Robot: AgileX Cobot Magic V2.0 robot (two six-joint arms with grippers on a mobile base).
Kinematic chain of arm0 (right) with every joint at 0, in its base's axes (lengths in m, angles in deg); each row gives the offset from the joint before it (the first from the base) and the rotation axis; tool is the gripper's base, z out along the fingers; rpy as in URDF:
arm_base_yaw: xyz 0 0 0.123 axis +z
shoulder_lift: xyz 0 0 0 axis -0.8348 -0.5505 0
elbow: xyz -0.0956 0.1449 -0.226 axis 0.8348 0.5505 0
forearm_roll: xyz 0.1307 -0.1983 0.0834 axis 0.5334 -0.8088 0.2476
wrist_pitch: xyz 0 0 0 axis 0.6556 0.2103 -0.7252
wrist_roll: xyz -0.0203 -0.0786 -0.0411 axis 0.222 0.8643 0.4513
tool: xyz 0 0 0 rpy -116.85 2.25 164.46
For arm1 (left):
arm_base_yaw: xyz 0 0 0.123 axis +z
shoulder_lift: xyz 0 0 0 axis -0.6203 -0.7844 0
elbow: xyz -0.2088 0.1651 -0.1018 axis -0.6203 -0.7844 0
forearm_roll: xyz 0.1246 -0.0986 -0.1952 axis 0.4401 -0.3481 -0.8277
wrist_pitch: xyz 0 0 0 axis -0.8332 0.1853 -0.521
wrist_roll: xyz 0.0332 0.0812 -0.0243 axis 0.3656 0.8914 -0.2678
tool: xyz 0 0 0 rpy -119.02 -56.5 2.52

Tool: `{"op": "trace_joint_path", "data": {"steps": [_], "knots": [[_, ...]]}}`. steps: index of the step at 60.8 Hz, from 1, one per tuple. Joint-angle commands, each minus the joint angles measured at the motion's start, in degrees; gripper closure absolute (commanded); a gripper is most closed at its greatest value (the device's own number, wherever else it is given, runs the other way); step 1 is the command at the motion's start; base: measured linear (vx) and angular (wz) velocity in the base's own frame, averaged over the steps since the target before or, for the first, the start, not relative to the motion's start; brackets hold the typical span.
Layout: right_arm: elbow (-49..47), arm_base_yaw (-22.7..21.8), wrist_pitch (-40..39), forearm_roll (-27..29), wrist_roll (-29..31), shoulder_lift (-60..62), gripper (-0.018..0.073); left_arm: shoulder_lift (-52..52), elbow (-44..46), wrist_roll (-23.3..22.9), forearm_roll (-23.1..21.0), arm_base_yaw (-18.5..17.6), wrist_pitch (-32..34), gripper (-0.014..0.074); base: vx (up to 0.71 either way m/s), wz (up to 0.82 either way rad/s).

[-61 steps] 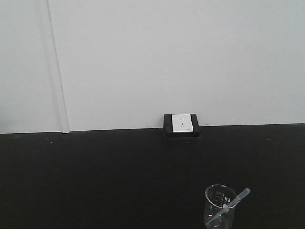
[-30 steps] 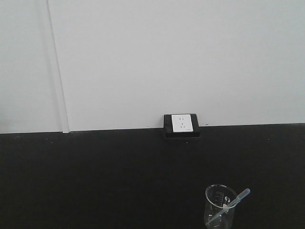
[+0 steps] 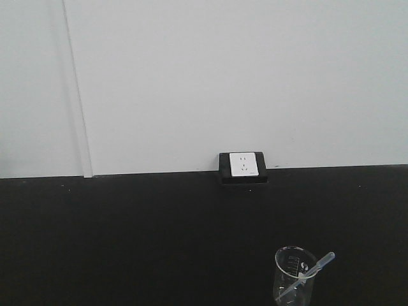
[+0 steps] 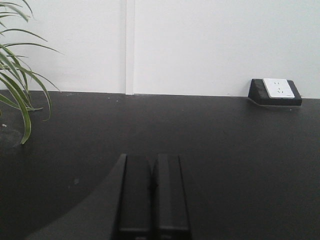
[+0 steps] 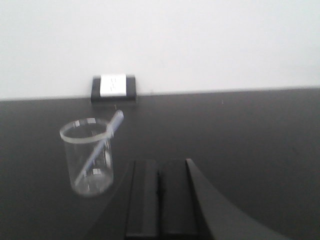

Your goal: Grab transparent chemical and place on left bench

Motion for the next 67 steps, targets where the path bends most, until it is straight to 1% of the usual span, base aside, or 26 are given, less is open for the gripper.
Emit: {"op": "trace_joint_path", "data": {"steps": [1, 6, 13, 20, 27, 30, 35, 39, 47, 53, 56, 67], "knots": [[0.1, -0.05, -11.82, -0.69, 0.44, -0.14, 0.0566, 1.1, -0.93, -0.45, -0.04, -0.1, 4.49, 0.06, 0.0, 0.0], [-1.35, -0.05, -15.55, -2.82, 0.81, -2.58, 0.0566, 1.1, -0.93, -0.45, -0.04, -0.1, 4.49, 0.06, 0.0, 0.0], [-6.9, 0.06, -16.32, -9.06, -0.2, -9.2, 0.0566, 1.1, -0.93, -0.45, -0.04, -0.1, 4.49, 0.06, 0.0, 0.0], [-14.71, 0.06, -19.33, -15.69, -2.7, -19.34, 0.0565, 1.1, -0.93, -0.45, -0.04, -0.1, 4.49, 0.06, 0.0, 0.0], [-21.71, 0.06, -26.29, -23.38, -6.2, -32.39, 0.0563, 1.1, -0.93, -0.45, -0.04, -0.1, 4.49, 0.06, 0.0, 0.0], [-23.54, 0.06, -29.68, -24.88, -7.72, -37.94, 0.0563, 1.1, -0.93, -0.45, -0.04, -0.1, 4.49, 0.06, 0.0, 0.0], [-26.01, 0.06, -32.72, -23.85, -10.7, -45.17, 0.0557, 1.1, -0.93, -0.45, -0.04, -0.1, 4.49, 0.06, 0.0, 0.0], [-27.3, 0.01, -34.29, -21.84, -12.34, -50.46, 0.0549, 1.1, -0.93, -0.45, -0.04, -0.1, 4.49, 0.06, 0.0, 0.0], [-28.08, 0.01, -35.68, -17.59, -13.2, -58.2, 0.05, 1.1, -0.93, -0.45, -0.04, -0.1, 4.49, 0.06, 0.0, 0.0], [-28.08, 0.01, -35.92, -16.73, -13.14, -62.71, 0.0435, 1.1, -0.93, -0.45, -0.04, -0.1, 4.49, 0.06, 0.0, 0.0], [-28.08, 0.01, -36.11, -16.79, -12.82, -64.49, 0.0388, 1.1, -0.93, -0.45, -0.04, -0.1, 4.49, 0.06, 0.0, 0.0], [-28.08, 0.01, -39.37, -16.77, -12.29, -71.69, 0.0176, 1.1, -0.93, -0.45, -0.04, -0.1, 4.49, 0.06, 0.0, 0.0]]}}
